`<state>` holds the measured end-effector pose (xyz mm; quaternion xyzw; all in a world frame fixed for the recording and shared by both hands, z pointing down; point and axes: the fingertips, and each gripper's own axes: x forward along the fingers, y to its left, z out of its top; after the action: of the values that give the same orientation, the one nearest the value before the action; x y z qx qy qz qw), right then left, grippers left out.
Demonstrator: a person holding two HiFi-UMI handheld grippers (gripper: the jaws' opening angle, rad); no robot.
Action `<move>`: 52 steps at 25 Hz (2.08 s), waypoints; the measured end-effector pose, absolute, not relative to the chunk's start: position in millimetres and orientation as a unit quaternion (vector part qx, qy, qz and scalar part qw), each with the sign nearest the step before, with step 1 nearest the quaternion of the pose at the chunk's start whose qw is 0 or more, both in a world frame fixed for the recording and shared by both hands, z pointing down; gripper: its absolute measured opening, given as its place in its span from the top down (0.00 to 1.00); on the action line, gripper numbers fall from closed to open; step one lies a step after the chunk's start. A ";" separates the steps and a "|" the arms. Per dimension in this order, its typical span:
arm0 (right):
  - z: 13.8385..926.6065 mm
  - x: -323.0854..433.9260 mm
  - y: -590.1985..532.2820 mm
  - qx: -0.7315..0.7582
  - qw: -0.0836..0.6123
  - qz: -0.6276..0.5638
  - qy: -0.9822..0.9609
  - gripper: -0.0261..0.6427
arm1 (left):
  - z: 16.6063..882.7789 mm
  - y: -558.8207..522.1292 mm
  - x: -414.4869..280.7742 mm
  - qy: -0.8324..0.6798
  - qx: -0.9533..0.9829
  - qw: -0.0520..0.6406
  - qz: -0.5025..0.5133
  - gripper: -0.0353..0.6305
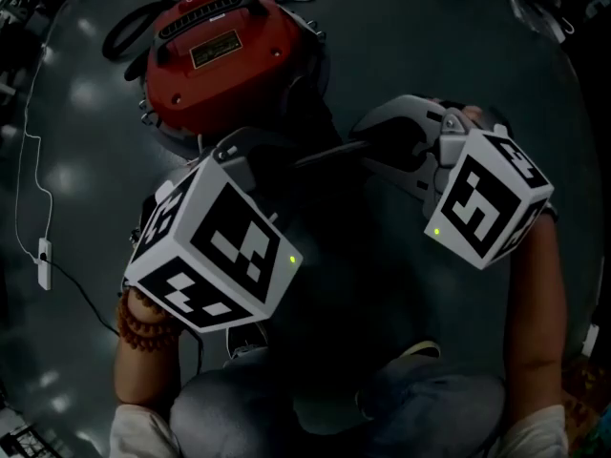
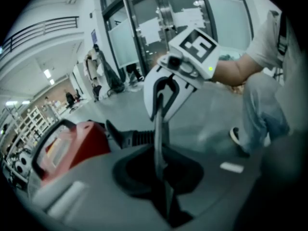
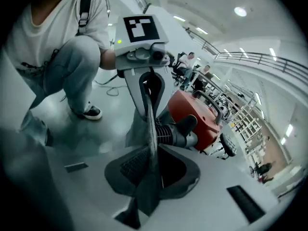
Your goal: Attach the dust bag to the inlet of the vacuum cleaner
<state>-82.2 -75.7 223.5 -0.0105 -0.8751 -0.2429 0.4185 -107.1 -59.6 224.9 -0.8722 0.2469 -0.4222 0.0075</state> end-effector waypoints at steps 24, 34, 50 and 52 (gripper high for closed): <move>223.2 -84.4 -82.0 -0.003 0.432 -0.271 -0.860 0.88 | 222.7 -65.1 -108.4 0.243 -0.877 0.004 -0.415 0.91; 221.6 -88.6 -84.4 -0.010 0.455 -0.298 -0.839 0.88 | 224.1 -64.9 -111.6 0.239 -0.897 -0.029 -0.371 0.91; 222.4 -89.0 -90.2 0.004 0.433 -0.282 -0.856 0.87 | 221.0 -69.1 -111.3 0.245 -0.886 -0.016 -0.393 0.90; 220.7 -93.3 -88.4 -0.001 0.449 -0.309 -0.838 0.87 | 220.9 -67.7 -115.7 0.254 -0.893 -0.034 -0.371 0.90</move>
<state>-93.3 -88.4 220.7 -0.0012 -0.8382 -0.3089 0.4494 -115.7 -67.7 220.9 -0.8926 0.2542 -0.3708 -0.0337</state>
